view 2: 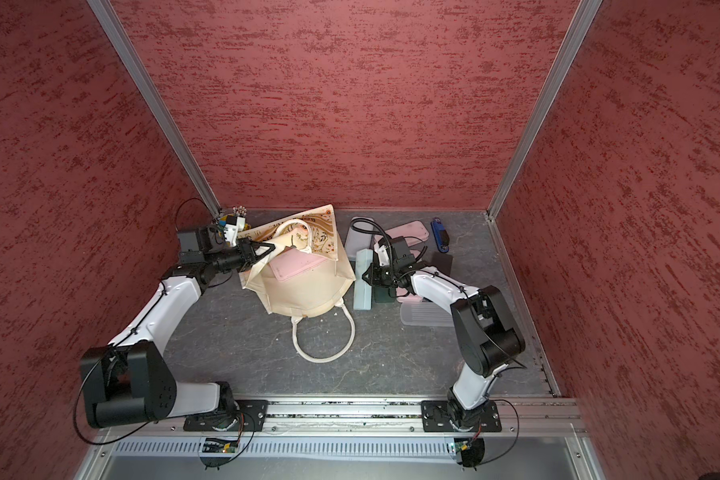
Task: Take out the pencil case from the canvas bag
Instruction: Place the pencil case at the center of the board.
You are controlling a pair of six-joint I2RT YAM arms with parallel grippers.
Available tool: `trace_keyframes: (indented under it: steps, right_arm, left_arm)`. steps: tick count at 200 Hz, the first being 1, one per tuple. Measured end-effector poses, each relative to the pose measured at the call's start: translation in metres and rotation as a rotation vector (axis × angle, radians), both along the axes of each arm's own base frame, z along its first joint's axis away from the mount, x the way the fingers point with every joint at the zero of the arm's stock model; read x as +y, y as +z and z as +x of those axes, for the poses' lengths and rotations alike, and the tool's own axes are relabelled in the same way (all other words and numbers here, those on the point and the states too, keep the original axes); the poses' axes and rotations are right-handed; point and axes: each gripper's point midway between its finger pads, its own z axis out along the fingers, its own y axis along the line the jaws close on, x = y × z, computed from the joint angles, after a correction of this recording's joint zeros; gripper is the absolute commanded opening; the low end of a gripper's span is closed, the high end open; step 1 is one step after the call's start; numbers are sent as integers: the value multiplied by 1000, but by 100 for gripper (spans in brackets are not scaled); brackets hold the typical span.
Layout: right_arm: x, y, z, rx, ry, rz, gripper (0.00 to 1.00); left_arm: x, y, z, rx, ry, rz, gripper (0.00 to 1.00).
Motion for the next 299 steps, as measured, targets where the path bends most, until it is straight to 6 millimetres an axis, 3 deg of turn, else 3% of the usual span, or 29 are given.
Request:
trace_keyframes:
  steps: [100, 101, 103, 107, 158, 230, 299]
  right_arm:
    - [14, -15, 5, 83, 70, 3, 3]
    - [14, -16, 5, 84, 70, 2, 4]
    - [14, -16, 5, 85, 70, 3, 18]
    - [14, -17, 4, 87, 71, 4, 25]
    - [6, -34, -2, 146, 54, -49, 40]
    - [-3, -42, -1, 155, 23, -99, 49]
    - [-2, -38, -1, 150, 18, -92, 49]
  left_arm:
    - [0, 0, 0, 0, 0, 0, 3]
    - [0, 0, 0, 0, 0, 0, 3]
    - [0, 0, 0, 0, 0, 0, 3]
    - [0, 0, 0, 0, 0, 0, 3]
    - [0, 0, 0, 1, 1, 0, 3]
    - [0, 0, 0, 1, 1, -1, 3]
    - [0, 0, 0, 3, 1, -2, 3]
